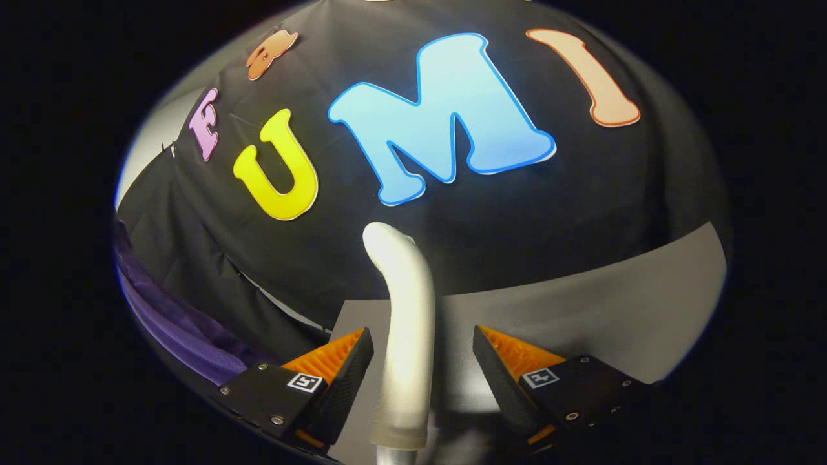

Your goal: Iron the clothes twice with a garment steamer, once on the left side and once on the right side.

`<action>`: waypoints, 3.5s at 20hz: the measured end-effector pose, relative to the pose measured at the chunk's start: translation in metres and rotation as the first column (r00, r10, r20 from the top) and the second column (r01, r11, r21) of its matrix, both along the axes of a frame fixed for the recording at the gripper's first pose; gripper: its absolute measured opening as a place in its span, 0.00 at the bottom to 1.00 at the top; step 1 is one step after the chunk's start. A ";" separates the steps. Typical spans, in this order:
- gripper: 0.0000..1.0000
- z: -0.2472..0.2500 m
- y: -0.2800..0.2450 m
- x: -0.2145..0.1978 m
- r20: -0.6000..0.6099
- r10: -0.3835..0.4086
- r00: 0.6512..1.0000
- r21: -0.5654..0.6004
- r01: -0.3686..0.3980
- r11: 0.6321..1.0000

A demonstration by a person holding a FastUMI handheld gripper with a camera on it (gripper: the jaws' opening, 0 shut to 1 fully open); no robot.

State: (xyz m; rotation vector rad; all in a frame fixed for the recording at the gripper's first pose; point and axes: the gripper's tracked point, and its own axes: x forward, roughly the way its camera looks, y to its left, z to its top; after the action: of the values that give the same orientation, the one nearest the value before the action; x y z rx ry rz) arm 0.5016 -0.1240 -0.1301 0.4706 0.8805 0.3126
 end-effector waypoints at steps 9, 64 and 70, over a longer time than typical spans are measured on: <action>0.47 -0.003 0.015 -0.004 -0.170 -0.017 0.985 0.336 0.075 0.939; 0.32 0.190 0.216 -0.389 0.685 -0.095 0.722 -0.043 0.170 0.985; 0.33 0.217 0.252 -0.380 0.746 -0.047 0.665 -0.090 0.171 0.981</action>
State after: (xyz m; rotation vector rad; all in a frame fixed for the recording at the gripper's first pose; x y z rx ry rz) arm 0.1219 0.1279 0.0866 0.2069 0.0588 0.2868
